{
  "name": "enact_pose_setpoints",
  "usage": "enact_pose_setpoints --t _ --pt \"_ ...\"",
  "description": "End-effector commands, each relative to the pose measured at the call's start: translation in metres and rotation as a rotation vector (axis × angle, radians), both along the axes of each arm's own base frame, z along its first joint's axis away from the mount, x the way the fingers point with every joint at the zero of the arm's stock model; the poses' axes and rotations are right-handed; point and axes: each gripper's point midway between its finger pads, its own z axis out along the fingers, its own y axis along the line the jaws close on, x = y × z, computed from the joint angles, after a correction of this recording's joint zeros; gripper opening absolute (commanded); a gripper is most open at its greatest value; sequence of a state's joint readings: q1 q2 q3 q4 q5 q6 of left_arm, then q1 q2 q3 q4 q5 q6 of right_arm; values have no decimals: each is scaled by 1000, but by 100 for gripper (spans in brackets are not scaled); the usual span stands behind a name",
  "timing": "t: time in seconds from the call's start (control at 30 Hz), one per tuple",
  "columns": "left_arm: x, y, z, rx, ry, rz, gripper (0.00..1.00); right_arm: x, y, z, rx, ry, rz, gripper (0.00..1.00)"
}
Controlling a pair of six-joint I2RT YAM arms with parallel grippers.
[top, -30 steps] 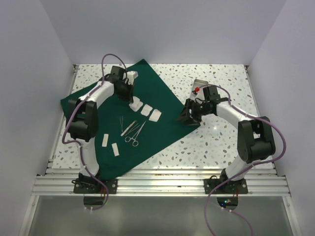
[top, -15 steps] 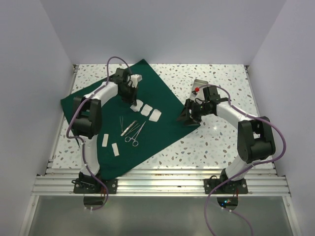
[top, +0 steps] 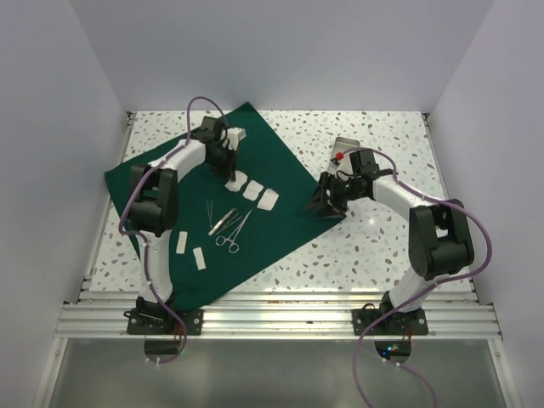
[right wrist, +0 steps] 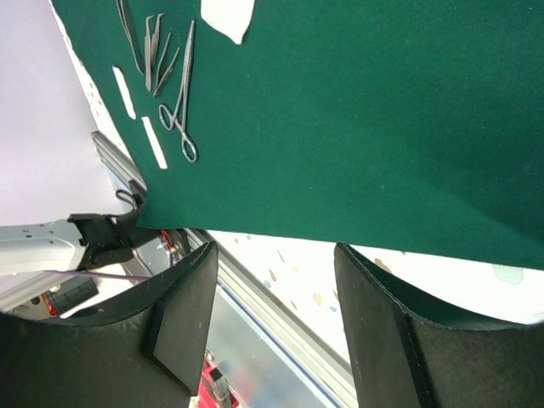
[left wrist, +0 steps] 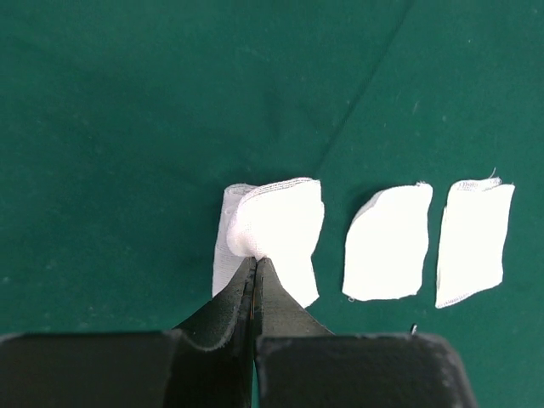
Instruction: Prepare the surgical pack
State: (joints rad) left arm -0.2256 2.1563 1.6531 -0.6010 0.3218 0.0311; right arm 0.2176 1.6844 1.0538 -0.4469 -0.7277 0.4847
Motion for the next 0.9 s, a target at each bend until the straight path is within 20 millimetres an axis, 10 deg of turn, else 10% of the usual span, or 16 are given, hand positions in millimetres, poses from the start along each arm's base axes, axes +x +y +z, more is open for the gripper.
enact_pose_setpoints --t 0.0,0.53,0.87 --pt "12 1 9 25 -45 -11 0 2 4 4 26 -23 21 61" --pt "10 11 -1 73 -28 17 1 3 4 2 26 -16 22 61" --pt "17 27 31 141 -93 108 44 3 5 4 33 -19 20 61"
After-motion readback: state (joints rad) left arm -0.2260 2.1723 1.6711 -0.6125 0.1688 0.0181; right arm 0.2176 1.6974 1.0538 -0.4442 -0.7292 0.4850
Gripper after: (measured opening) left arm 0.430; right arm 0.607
